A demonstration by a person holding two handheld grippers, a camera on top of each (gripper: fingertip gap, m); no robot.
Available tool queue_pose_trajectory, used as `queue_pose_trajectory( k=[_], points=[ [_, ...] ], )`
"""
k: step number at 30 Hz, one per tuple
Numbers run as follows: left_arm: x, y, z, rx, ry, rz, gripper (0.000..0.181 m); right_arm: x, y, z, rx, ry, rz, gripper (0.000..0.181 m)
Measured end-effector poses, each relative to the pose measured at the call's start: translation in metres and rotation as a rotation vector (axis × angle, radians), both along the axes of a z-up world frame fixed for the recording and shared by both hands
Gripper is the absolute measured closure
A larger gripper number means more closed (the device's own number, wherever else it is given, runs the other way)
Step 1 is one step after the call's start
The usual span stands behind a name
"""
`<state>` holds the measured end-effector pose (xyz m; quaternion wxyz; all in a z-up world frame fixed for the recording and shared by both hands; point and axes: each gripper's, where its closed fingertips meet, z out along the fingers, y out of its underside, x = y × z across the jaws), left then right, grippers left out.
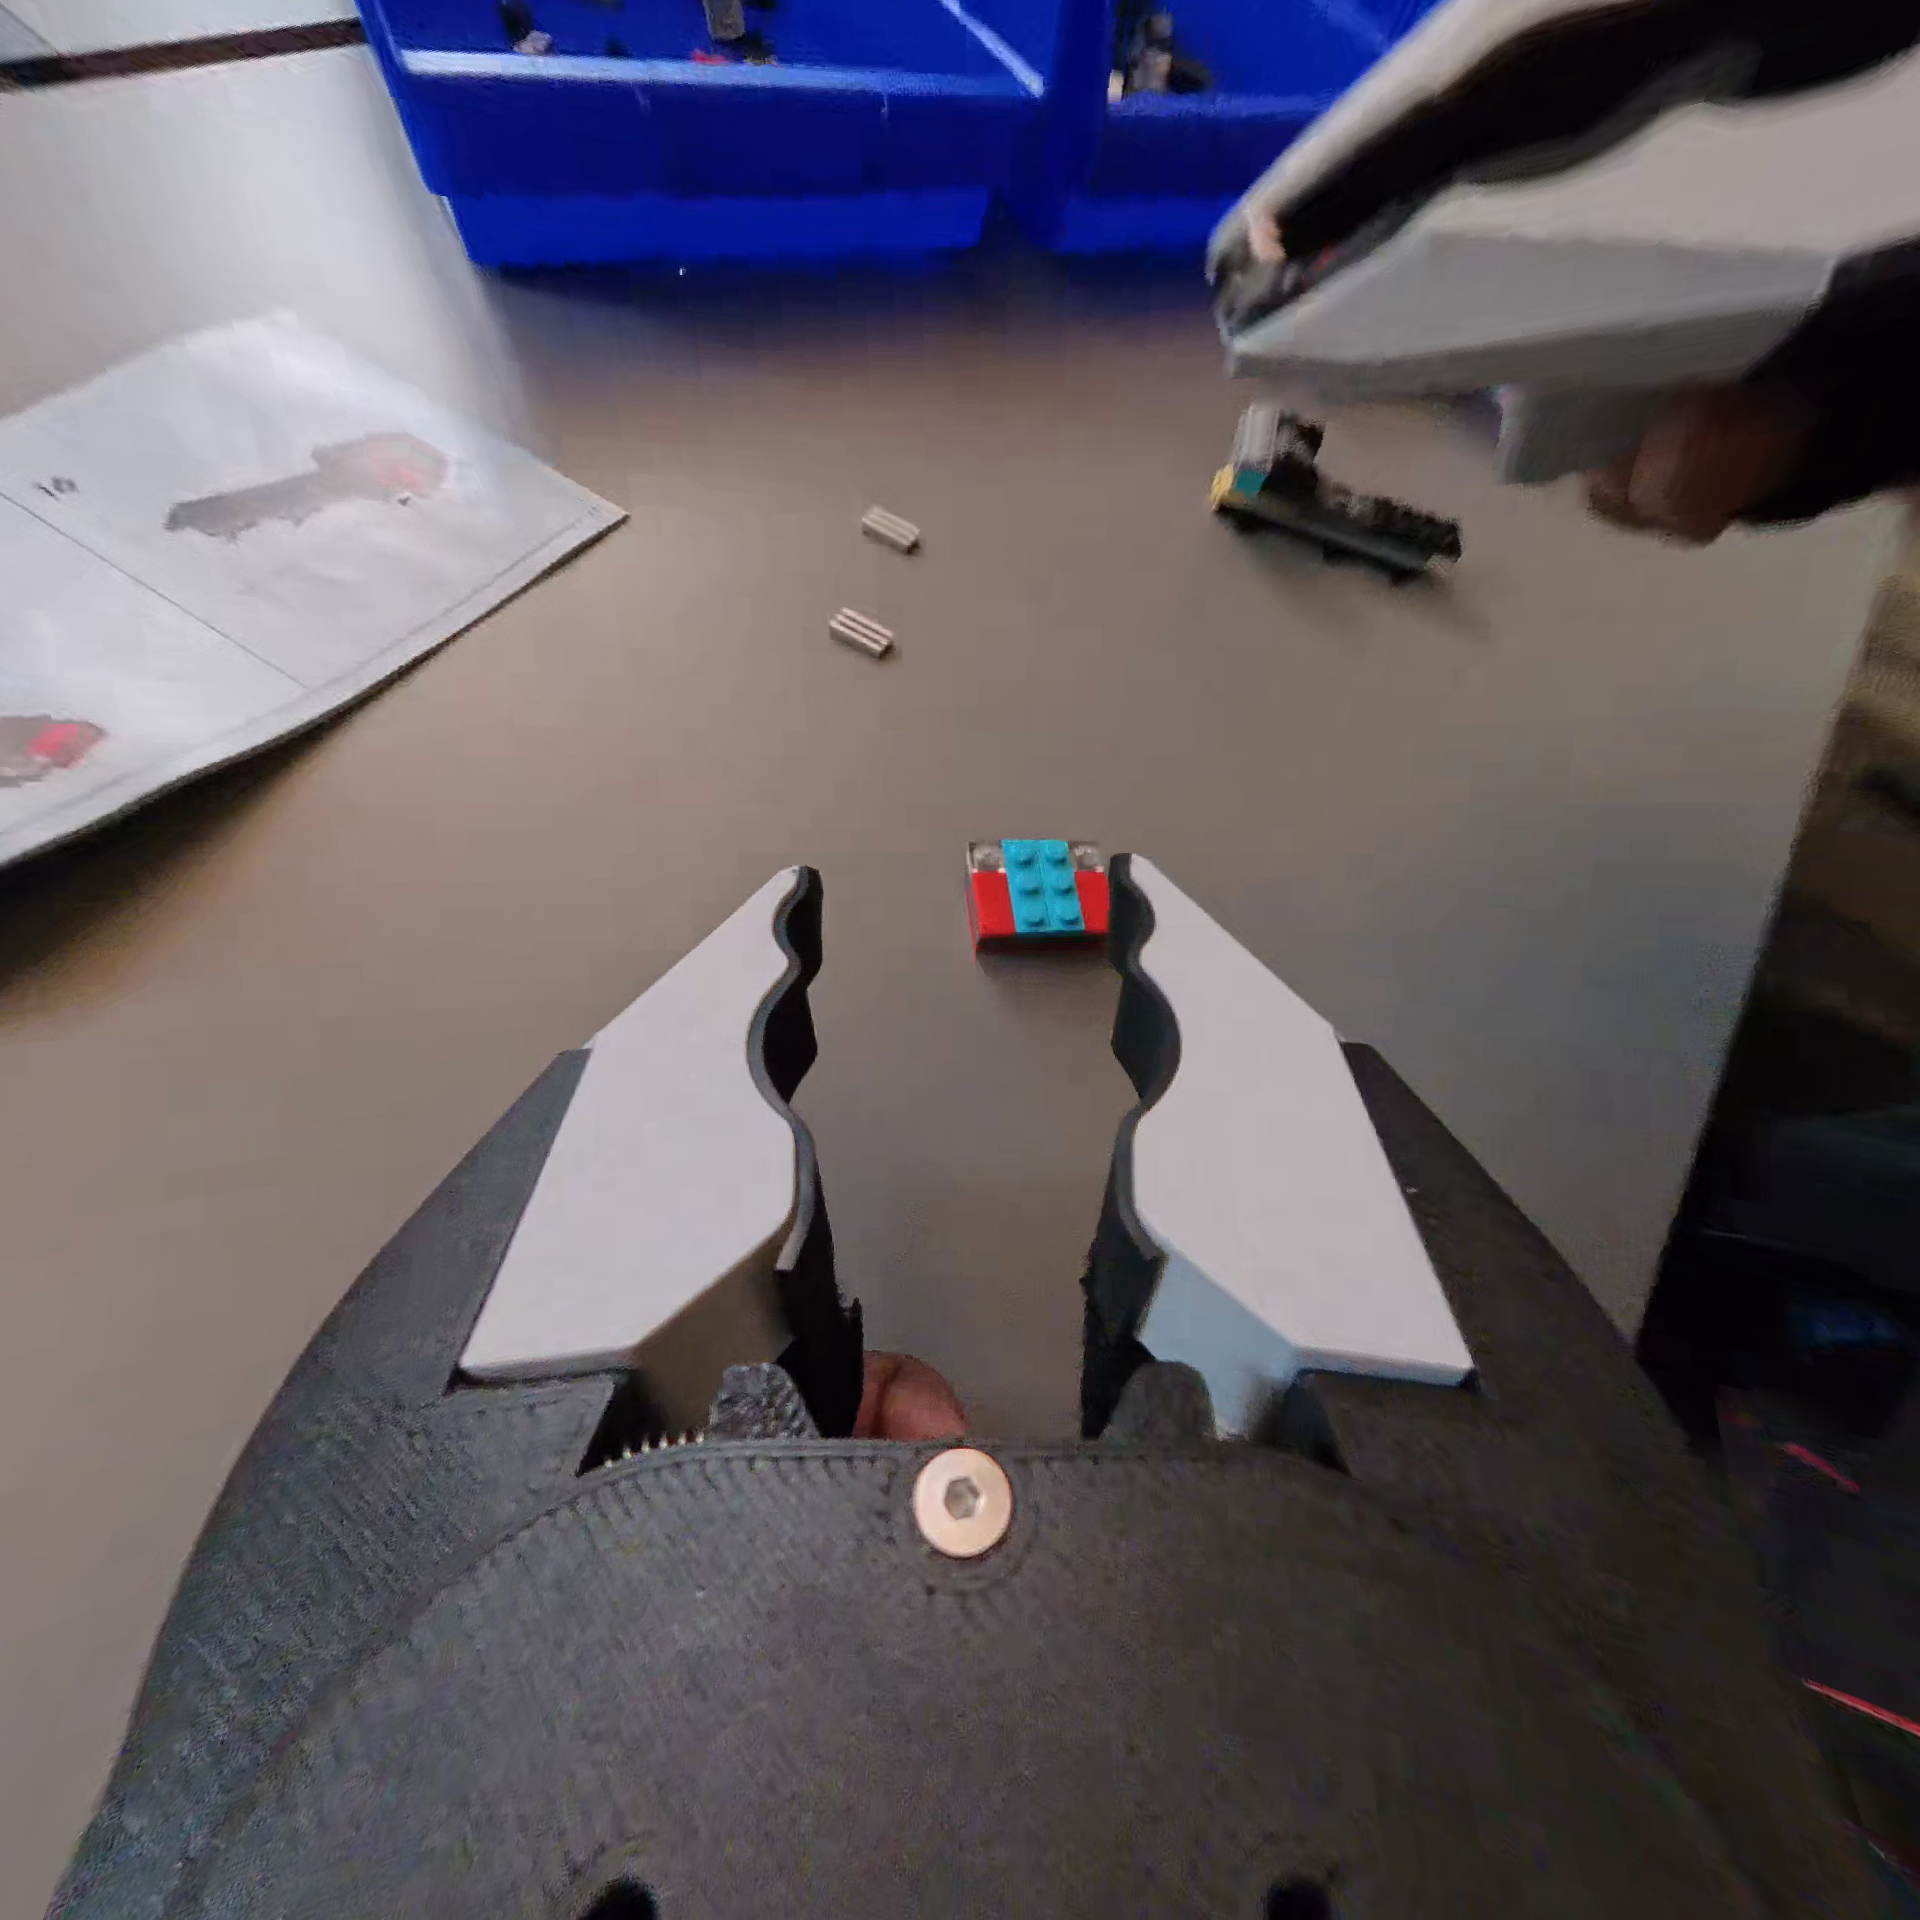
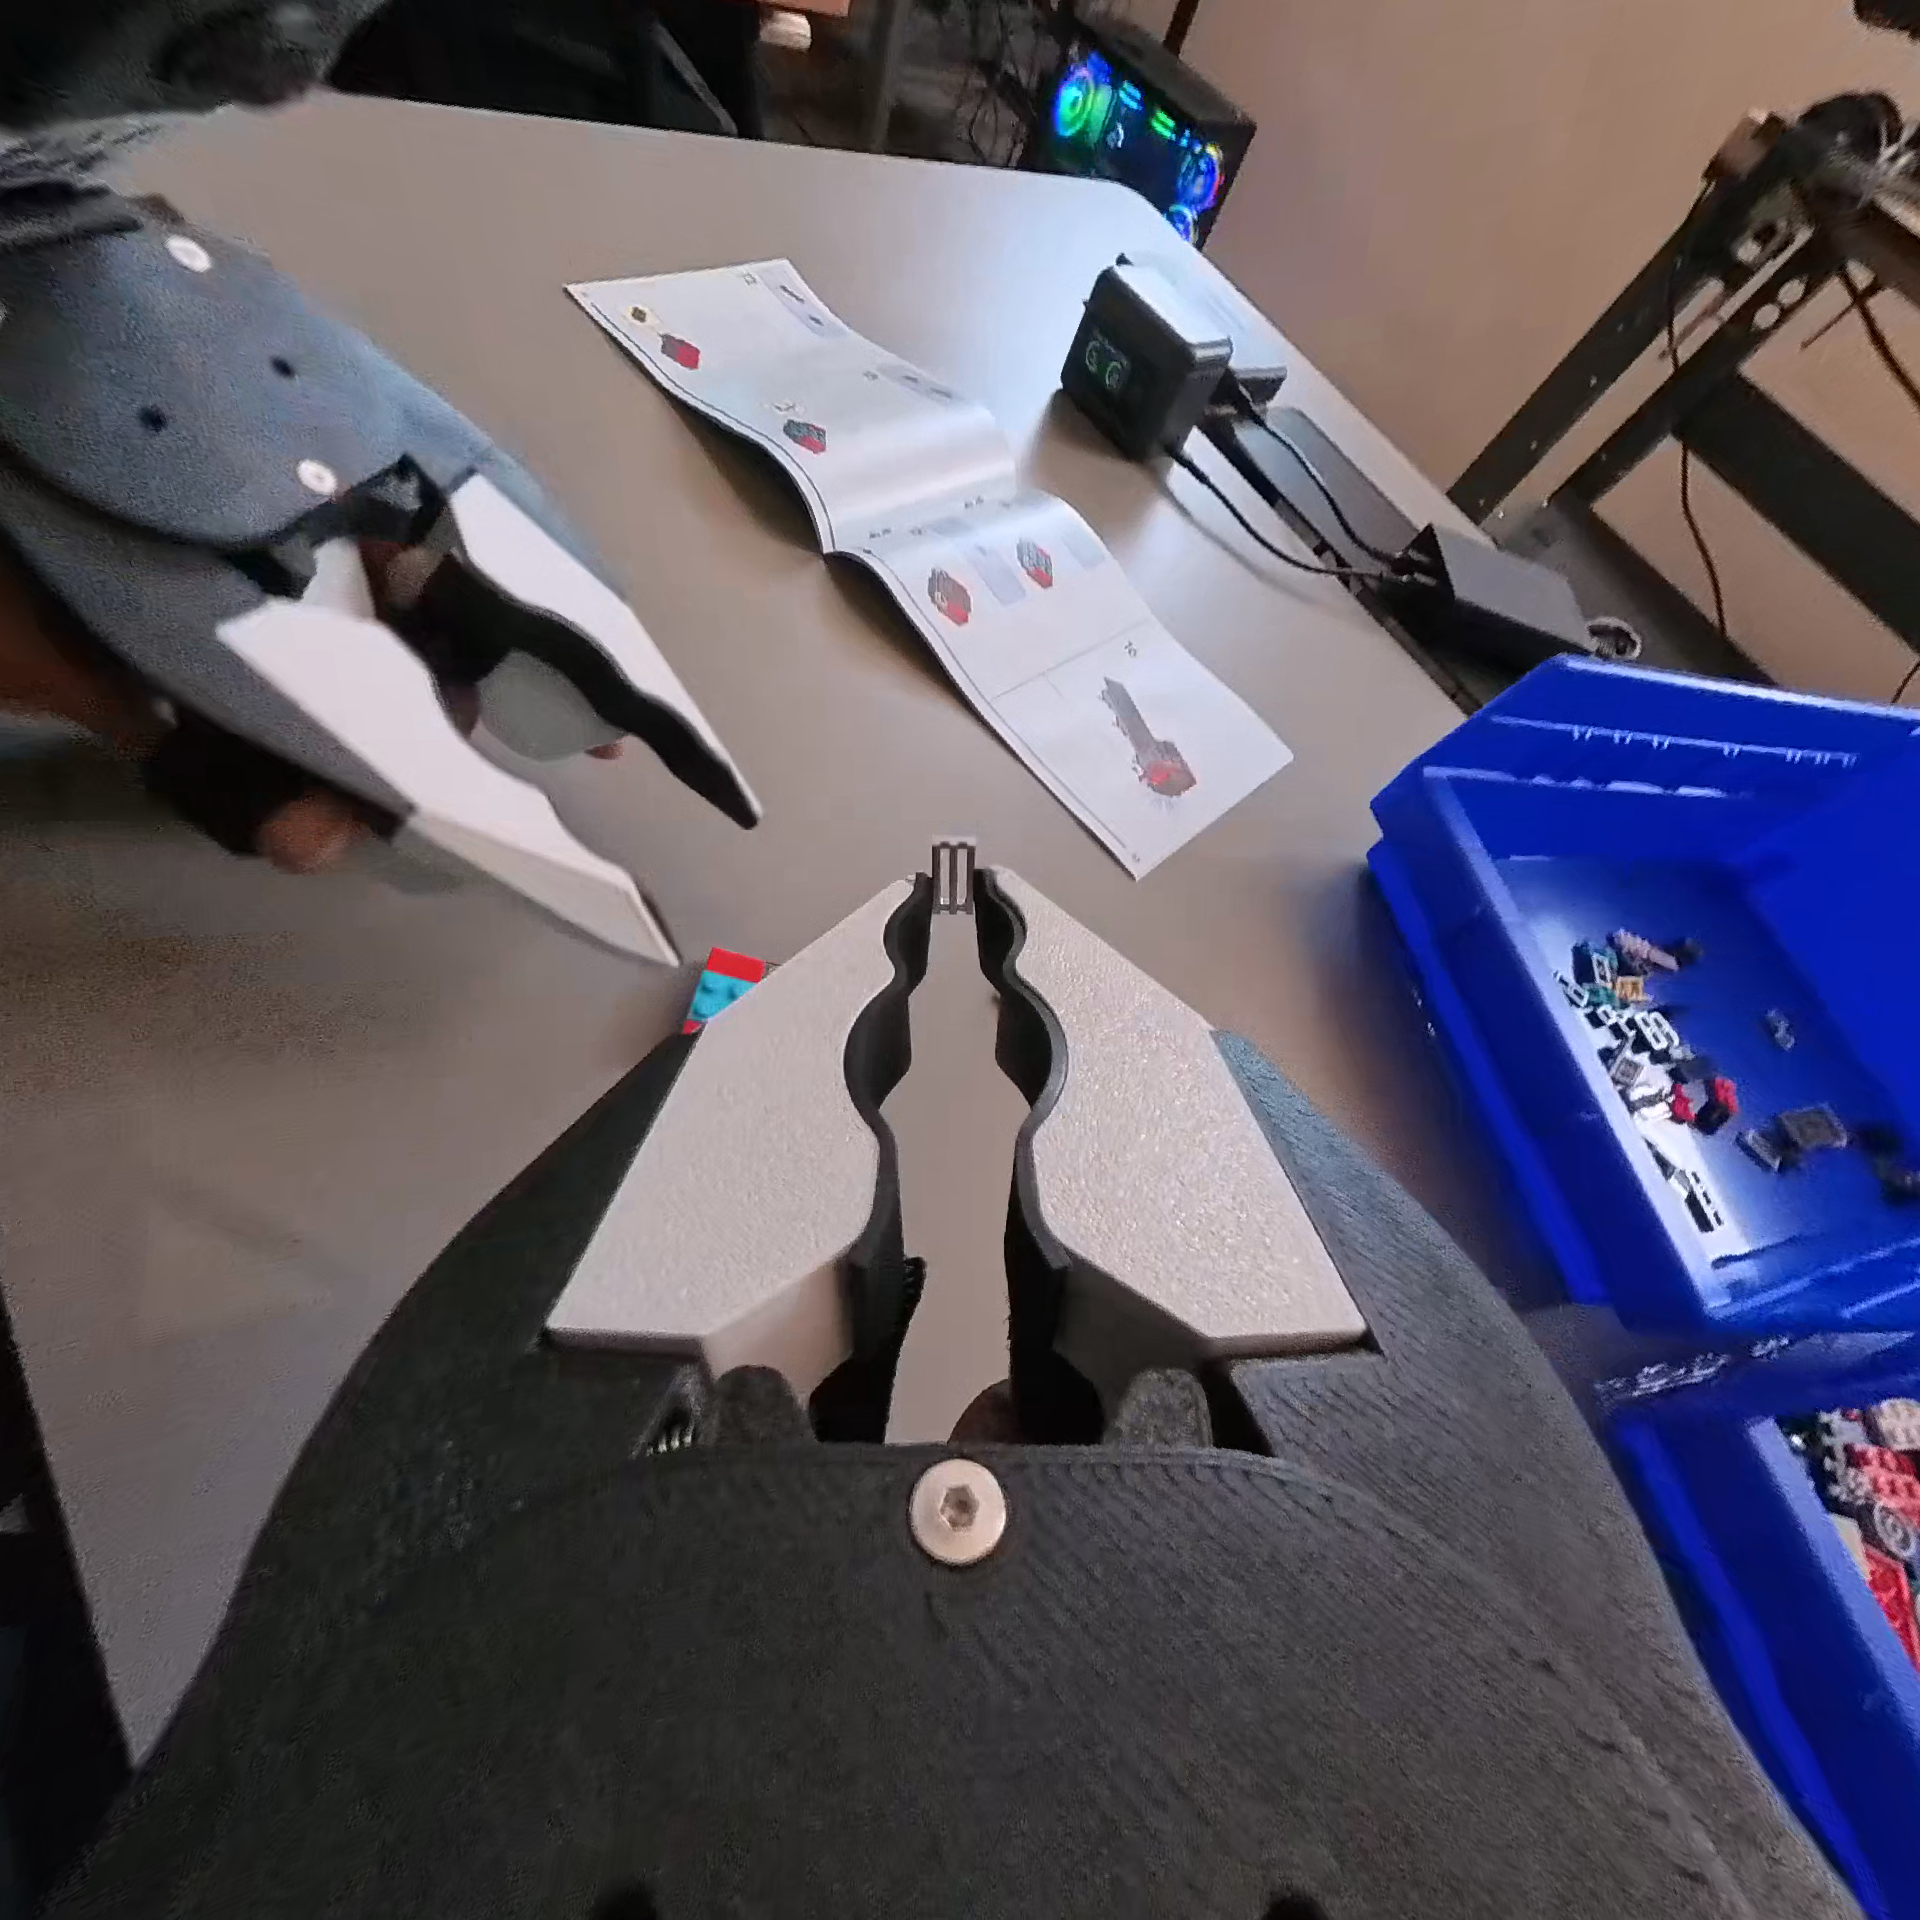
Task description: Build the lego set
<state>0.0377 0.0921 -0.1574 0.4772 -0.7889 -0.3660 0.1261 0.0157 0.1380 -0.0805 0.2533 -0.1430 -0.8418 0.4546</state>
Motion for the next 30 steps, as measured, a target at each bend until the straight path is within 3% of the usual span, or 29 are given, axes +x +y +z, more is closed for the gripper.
queue_pose_trajectory(
  k=[5, 11, 15, 24, 30],
  points=[
    [0.006, 0.006, -0.025, -0.21, -0.025, -0.005, 0.123, -0.001, 0.001, -0.006, -0.001, -0.041, -0.044, 0.172],
    [0.008, 0.018, -0.03, -0.241, -0.04, 0.002, 0.127, 0.003, 0.004, -0.022, -0.007, -0.141, -0.094, 0.172],
    [0.003, 0.019, -0.03, -0.255, -0.028, 0.026, 0.147, 0.013, 0.0, -0.036, -0.007, -0.243, -0.087, 0.172],
    [0.006, 0.023, -0.026, -0.211, -0.036, -0.008, 0.147, 0.028, -0.009, -0.069, -0.002, -0.525, -0.104, 0.172],
    [0.007, 0.025, -0.021, -0.197, 0.0, -0.02, 0.147, 0.02, -0.011, -0.076, 0.024, -0.546, -0.169, 0.173]
  ],
)
